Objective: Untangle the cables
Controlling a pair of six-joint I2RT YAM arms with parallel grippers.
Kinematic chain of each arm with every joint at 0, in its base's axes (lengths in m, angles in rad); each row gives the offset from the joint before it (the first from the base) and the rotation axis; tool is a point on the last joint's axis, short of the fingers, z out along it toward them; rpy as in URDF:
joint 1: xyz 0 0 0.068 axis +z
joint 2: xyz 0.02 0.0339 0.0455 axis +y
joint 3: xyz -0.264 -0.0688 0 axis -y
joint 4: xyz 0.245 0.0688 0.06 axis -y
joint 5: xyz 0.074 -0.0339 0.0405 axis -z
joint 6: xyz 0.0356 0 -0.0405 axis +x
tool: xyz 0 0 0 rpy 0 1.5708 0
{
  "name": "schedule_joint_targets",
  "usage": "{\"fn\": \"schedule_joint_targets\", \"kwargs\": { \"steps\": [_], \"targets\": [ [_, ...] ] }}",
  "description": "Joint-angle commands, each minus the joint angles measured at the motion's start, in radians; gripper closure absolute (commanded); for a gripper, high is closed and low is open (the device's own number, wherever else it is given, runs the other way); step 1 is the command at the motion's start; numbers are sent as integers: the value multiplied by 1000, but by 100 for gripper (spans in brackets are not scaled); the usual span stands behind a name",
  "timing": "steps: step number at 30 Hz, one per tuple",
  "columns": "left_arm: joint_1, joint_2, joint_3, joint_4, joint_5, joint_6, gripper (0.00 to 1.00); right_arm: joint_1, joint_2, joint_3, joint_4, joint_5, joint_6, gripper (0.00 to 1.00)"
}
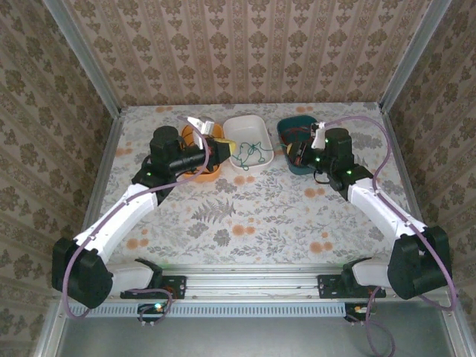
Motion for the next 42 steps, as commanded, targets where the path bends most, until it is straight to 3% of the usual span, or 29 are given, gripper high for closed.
{"fn": "schedule_joint_targets", "kwargs": {
  "steps": [1,5,8,12,17,21,23,26,30,42],
  "targets": [
    [-4,-15,41,59,-28,30,100,7,-57,40,104,-87,9,100],
    [-5,-21,43,62,-5,21,100,6,-101,77,111,-142,4,100],
    [-7,-18,41,7,23,26,100,-2,-143,119,16,-120,-45,100],
    [-22,-11,7,-142,68,66,100,-9,-236,144,-148,27,-105,100],
    [-110,60,-77,-317,50,145,100,-9,-369,118,-290,269,-192,100],
    [-168,158,-101,-400,25,202,98,-10,-403,109,-324,263,-249,100],
    [-175,199,-120,-388,29,200,67,-9,-406,109,-331,196,-263,100],
    [-171,216,-140,-320,27,168,33,-8,-401,113,-339,100,-270,100],
    [-132,188,-139,-190,18,110,2,-9,-382,117,-326,8,-253,100],
    [-93,233,-26,-72,-122,124,2,-19,-286,142,-185,-208,-125,100]
  ]
}}
